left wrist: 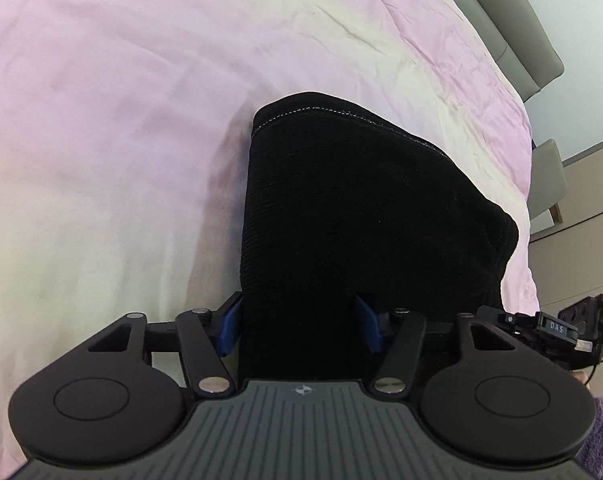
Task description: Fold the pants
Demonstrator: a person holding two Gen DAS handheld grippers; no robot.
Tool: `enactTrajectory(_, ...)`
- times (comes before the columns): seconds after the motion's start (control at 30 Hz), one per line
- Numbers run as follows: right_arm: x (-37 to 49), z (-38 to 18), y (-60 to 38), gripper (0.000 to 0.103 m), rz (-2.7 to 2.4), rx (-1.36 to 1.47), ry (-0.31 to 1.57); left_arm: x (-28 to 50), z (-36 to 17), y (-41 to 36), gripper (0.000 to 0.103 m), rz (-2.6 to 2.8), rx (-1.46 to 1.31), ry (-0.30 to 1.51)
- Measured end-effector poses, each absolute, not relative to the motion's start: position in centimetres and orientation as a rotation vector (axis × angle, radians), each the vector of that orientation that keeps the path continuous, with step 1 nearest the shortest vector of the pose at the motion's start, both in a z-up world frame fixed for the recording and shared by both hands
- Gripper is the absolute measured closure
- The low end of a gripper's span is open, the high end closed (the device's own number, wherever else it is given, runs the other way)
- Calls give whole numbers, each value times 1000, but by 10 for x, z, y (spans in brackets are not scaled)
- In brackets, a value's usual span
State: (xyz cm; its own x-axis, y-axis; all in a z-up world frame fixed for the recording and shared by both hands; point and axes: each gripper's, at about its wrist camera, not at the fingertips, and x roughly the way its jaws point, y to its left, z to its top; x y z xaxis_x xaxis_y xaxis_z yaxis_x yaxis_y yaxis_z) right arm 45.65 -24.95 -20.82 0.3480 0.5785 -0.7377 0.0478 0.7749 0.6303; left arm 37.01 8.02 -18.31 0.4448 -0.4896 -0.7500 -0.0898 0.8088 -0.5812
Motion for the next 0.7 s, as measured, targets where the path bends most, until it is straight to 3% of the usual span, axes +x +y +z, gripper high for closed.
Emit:
enactTrajectory(0.3,438,-156,-226,53,345,514,1105,357,-137,59,74,-207,-452,1043)
enactTrajectory(0.7,377,-63,-148,58,396,489,1043,303,-47,98,78,-203,-329,993)
